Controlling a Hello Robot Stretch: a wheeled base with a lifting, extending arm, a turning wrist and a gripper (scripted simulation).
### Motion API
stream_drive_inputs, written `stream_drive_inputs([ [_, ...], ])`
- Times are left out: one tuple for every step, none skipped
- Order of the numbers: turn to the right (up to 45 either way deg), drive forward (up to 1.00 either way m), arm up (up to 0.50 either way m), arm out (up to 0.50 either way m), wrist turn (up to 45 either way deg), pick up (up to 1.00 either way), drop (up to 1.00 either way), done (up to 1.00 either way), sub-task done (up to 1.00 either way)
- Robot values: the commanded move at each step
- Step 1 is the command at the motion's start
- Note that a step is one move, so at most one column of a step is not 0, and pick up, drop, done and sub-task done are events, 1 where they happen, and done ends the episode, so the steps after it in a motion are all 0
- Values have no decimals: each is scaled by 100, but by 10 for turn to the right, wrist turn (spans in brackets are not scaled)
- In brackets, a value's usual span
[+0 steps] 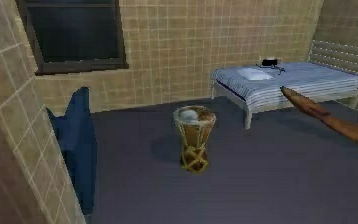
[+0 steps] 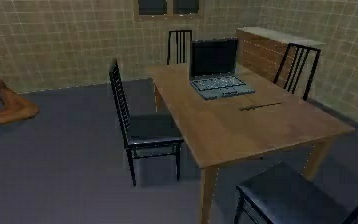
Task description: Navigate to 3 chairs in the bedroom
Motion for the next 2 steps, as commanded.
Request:
stream_drive_inputs([
  [450, 0, 0, 0, 0, 0, 0, 0, 0],
  [270, 0, 0, 0, 0, 0, 0, 0, 0],
])
